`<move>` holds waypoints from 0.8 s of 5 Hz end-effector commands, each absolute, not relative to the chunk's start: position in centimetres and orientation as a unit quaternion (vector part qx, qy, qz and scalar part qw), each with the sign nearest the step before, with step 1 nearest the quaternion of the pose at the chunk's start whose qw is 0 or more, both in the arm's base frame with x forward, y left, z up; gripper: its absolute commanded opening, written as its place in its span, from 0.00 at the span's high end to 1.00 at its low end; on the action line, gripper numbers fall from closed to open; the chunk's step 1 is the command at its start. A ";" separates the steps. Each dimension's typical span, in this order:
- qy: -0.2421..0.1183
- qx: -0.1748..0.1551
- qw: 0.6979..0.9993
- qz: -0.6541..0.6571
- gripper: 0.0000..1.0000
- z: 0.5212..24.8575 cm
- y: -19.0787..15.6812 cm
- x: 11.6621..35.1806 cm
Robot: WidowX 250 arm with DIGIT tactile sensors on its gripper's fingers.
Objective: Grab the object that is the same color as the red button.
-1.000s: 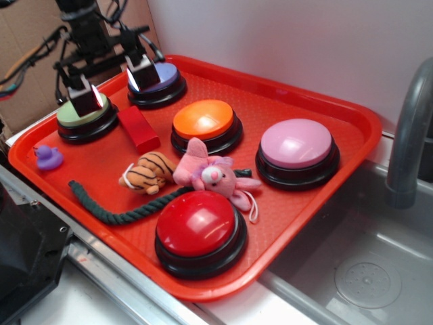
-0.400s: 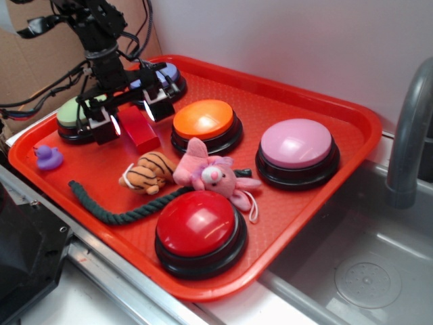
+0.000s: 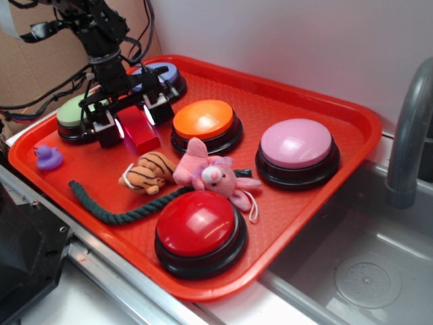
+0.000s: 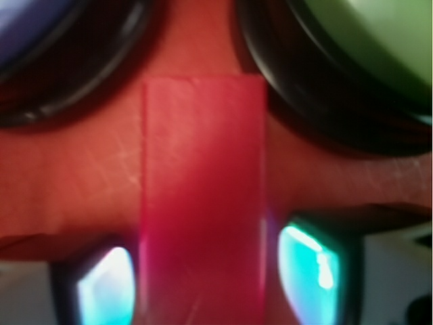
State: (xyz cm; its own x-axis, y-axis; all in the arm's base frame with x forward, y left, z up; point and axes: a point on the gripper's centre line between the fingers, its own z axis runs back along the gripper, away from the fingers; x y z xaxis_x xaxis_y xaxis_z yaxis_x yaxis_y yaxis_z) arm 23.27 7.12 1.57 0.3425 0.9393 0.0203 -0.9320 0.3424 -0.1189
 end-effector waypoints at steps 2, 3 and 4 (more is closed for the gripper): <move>-0.047 -0.056 0.868 0.491 1.00 3.4 7.4 23.4; -0.053 -0.051 0.912 0.404 1.00 7.2 6.8 23.4; -0.075 -0.072 0.945 0.310 1.00 11.1 5.9 22.7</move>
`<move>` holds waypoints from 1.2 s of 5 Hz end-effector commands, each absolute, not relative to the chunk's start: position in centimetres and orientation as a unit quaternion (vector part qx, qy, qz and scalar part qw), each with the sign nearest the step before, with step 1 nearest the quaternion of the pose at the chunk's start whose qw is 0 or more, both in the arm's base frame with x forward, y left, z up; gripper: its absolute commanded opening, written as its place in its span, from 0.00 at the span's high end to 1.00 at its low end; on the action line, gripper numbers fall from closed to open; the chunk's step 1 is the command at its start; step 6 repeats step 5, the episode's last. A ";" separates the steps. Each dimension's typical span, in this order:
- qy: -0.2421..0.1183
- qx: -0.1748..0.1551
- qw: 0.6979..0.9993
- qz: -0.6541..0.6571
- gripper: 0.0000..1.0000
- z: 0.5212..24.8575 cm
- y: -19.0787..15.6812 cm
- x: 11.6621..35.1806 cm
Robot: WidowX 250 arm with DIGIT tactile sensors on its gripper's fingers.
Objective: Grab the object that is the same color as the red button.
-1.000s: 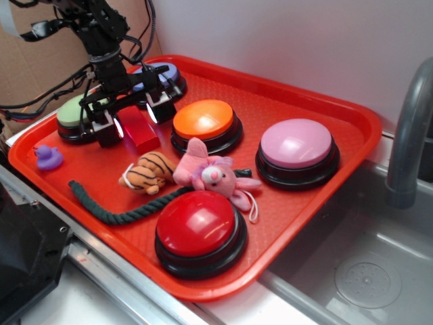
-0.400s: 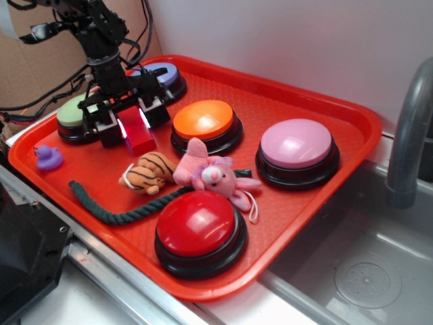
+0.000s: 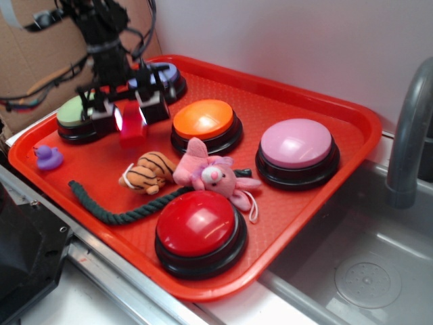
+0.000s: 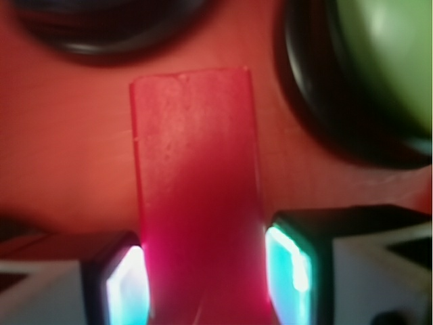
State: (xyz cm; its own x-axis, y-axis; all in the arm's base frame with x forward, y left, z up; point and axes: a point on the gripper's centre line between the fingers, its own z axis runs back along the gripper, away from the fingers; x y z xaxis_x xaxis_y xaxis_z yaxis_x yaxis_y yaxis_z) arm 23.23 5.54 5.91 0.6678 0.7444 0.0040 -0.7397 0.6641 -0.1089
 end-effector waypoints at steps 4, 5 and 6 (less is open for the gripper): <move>0.018 -0.075 0.996 0.051 1.00 15.7 0.8 16.6; 0.012 -0.066 0.995 0.080 1.00 16.0 1.8 16.2; 0.012 -0.066 0.995 0.080 1.00 16.0 1.8 16.2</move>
